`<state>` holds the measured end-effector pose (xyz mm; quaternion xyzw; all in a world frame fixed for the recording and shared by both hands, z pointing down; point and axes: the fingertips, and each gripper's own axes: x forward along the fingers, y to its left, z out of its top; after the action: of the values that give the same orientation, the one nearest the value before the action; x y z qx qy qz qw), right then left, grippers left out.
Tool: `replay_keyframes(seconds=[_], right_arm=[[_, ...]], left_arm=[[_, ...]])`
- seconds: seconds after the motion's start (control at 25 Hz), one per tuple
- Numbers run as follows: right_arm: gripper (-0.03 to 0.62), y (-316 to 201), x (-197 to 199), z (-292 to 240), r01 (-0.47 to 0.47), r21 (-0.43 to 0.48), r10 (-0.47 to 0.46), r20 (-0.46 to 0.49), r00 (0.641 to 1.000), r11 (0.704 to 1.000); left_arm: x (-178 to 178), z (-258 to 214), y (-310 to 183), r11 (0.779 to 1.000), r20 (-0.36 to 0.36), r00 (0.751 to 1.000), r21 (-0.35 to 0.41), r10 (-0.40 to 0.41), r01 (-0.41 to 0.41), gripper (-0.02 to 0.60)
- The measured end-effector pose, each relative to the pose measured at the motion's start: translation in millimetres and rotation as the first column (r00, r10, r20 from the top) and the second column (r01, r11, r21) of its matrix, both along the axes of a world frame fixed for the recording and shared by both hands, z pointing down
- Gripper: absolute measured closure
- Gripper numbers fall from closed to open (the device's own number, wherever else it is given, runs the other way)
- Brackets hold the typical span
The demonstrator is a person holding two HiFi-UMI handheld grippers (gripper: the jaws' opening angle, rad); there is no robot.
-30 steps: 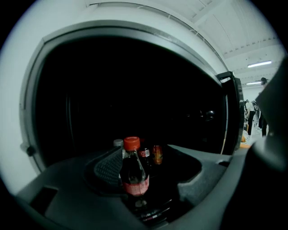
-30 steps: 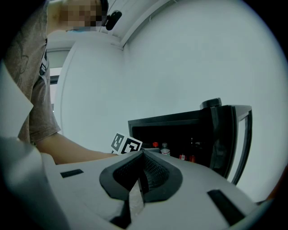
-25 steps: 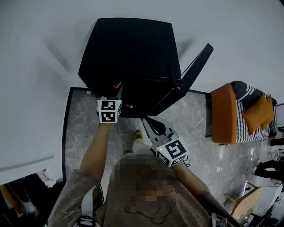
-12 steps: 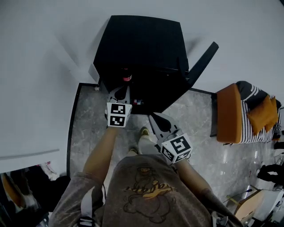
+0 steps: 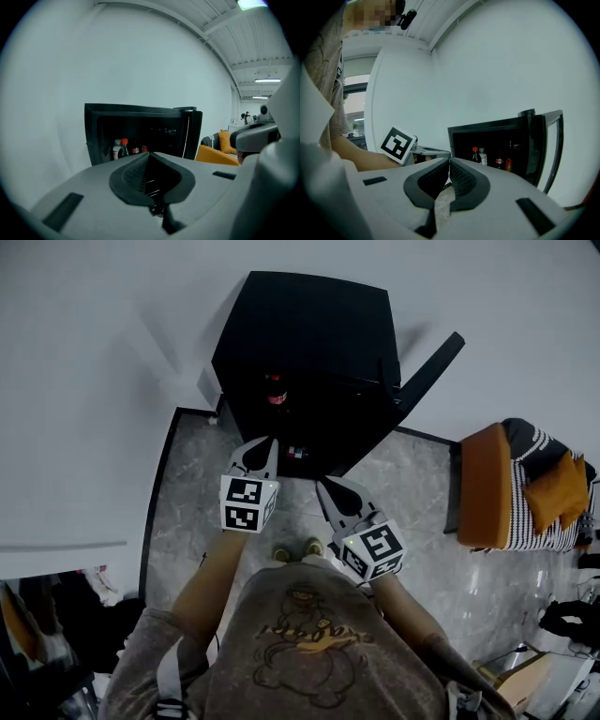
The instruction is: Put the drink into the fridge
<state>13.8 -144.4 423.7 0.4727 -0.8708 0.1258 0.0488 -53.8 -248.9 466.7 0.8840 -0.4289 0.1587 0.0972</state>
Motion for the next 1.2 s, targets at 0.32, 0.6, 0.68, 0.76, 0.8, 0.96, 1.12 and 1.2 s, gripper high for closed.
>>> replay_keyframes(seconds=[0.32, 0.6, 0.68, 0.76, 0.8, 0.96, 1.12, 1.2], right_arm=[[0.576, 17, 5, -6, 0.049, 0.023, -0.049, 0.009, 0.999, 0.999], [0.576, 33, 5, -15, 0.086, 0.047, -0.086, 0.016, 0.996, 0.995], [0.576, 39, 5, -19, 0.097, 0.059, -0.098, 0.012, 0.995, 0.993], [0.576, 44, 6, -25, 0.106, 0.071, -0.107, 0.009, 0.994, 0.992], [0.576, 47, 6, -29, 0.108, 0.076, -0.109, 0.009, 0.994, 0.991], [0.576, 57, 10, -46, 0.115, 0.107, -0.117, 0.011, 0.993, 0.988], [0.576, 67, 10, -56, 0.143, 0.126, -0.146, 0.011, 0.989, 0.982], [0.576, 72, 9, -58, 0.162, 0.129, -0.165, 0.01, 0.986, 0.978]], left_arm=[[15, -22, 62, 0.999, -0.025, 0.998, 0.006, 0.049, -0.049, 0.575], [21, -46, 105, 0.995, -0.052, 0.994, 0.031, 0.092, -0.09, 0.575], [20, -52, 117, 0.993, -0.052, 0.993, 0.041, 0.11, -0.108, 0.575], [20, -59, 127, 0.991, -0.054, 0.99, 0.049, 0.13, -0.128, 0.576], [20, -63, 132, 0.989, -0.054, 0.989, 0.054, 0.141, -0.138, 0.576], [22, -73, 147, 0.981, -0.06, 0.981, 0.068, 0.183, -0.179, 0.576], [25, -75, 157, 0.974, -0.065, 0.974, 0.074, 0.218, -0.213, 0.576], [27, -75, 159, 0.972, -0.069, 0.971, 0.075, 0.229, -0.224, 0.577]])
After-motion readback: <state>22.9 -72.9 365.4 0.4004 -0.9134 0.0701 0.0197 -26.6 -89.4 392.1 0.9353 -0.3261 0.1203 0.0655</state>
